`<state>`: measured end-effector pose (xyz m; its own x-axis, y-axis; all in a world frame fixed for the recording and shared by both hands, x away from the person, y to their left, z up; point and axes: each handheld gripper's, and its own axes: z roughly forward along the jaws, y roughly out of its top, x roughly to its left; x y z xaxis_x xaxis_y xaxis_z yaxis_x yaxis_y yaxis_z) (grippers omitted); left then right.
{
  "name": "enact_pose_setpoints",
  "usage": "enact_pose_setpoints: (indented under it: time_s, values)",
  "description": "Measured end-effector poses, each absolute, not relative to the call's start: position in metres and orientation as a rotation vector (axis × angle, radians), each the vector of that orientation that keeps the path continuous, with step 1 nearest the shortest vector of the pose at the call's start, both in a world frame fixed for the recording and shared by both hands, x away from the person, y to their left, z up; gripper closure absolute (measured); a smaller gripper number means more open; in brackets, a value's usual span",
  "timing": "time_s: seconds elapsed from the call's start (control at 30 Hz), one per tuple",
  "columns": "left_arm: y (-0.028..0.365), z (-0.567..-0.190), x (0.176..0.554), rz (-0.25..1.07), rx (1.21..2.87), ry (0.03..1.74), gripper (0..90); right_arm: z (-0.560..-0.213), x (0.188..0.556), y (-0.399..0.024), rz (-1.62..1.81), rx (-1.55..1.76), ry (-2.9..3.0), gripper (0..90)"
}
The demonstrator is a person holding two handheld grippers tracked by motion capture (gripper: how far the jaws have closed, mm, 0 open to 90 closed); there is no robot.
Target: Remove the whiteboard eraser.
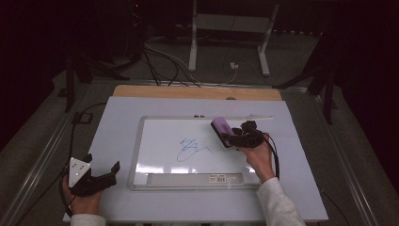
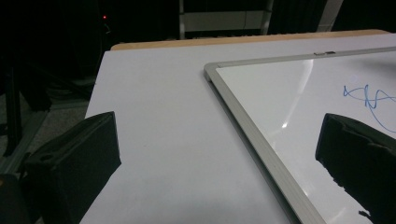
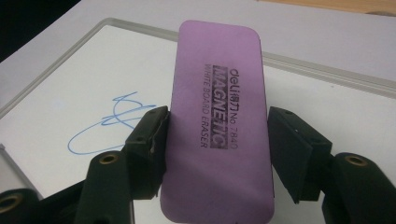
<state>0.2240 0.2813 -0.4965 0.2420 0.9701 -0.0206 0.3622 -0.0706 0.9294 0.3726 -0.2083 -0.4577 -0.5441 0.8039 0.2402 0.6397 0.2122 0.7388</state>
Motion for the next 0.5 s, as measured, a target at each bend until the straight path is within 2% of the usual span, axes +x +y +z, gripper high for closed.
enact_pose_setpoints:
  time_s: [0.5]
  values:
    - [0.281, -0.496, 0.224, 0.84, 1.604, 1.27, 0.6, -0.46, 0.363, -0.186, 1.23, 1.287, 2.357, 41.0]
